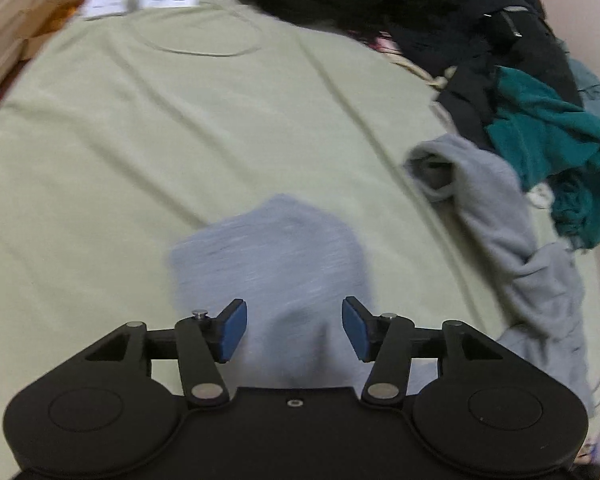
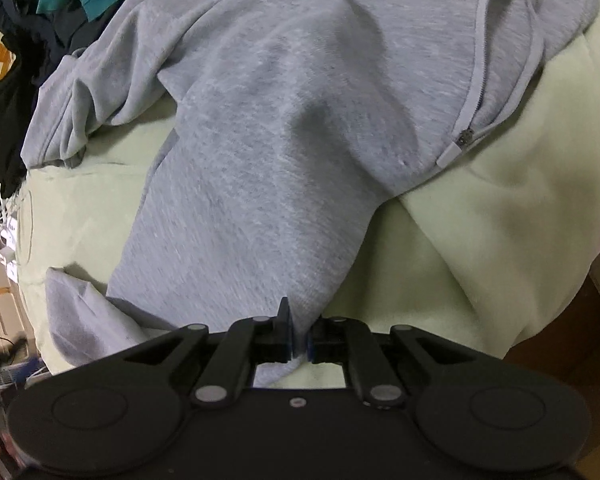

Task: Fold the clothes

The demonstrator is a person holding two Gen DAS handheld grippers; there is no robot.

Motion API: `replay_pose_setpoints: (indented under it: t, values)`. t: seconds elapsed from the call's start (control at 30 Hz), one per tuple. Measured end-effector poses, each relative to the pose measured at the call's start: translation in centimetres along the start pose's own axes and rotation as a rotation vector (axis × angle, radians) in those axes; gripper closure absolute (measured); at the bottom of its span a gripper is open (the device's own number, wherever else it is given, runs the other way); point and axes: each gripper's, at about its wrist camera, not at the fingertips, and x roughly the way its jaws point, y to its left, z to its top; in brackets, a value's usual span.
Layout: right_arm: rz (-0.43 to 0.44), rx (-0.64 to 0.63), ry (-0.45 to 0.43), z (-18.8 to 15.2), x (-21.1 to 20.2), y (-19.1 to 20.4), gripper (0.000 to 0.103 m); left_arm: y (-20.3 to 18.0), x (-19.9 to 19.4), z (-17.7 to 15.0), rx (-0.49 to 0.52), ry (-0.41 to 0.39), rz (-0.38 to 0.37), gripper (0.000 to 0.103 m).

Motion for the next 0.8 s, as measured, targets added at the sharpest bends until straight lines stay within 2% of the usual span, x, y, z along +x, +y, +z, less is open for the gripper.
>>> replay_pose_setpoints:
  t: [0.1,0.2,0.27,0.33,0.43,0.57,0.63,0.8]
  values:
    - [0.005,-0.012,0.005,0.0,0.2,-0.2,0.097,-1.7,1.6,1.0,-0.016,0.015,-0.003,0.043]
    - [0.014,-0.020,0.009,0.4,0.3,-0.3,0.097,-4.0,4.8,2.8,-0.034,0.067,0.039,0.042]
    - [0.016,-0.028,0.014,0.4,0.3,-0.5,0.097,-5.1,6.6,3.5,-0.013,0.122,0.100,0.041]
    - [0.016,-0.039,0.024,0.5,0.4,-0.8,0.097,-6.3,8.9,4.3,-0.016,0.186,0.239,0.042]
    - [0.023,-0.027,0.030,0.5,0.5,-1.0,0.096,-7.5,10.1,5.1,-0.012,0.171,0.305,0.041]
    - [0.031,-0.024,0.046,0.8,0.6,-1.2,0.095,-9.1,12.7,5.3,0.069,0.247,0.453,0.042]
    - [0.030,-0.024,0.057,1.1,0.5,-1.3,0.095,-9.1,13.0,5.1,0.086,0.265,0.481,0.049]
    - [0.028,-0.031,0.082,1.9,0.8,-1.3,0.095,-8.2,12.5,4.8,0.098,0.265,0.495,0.081]
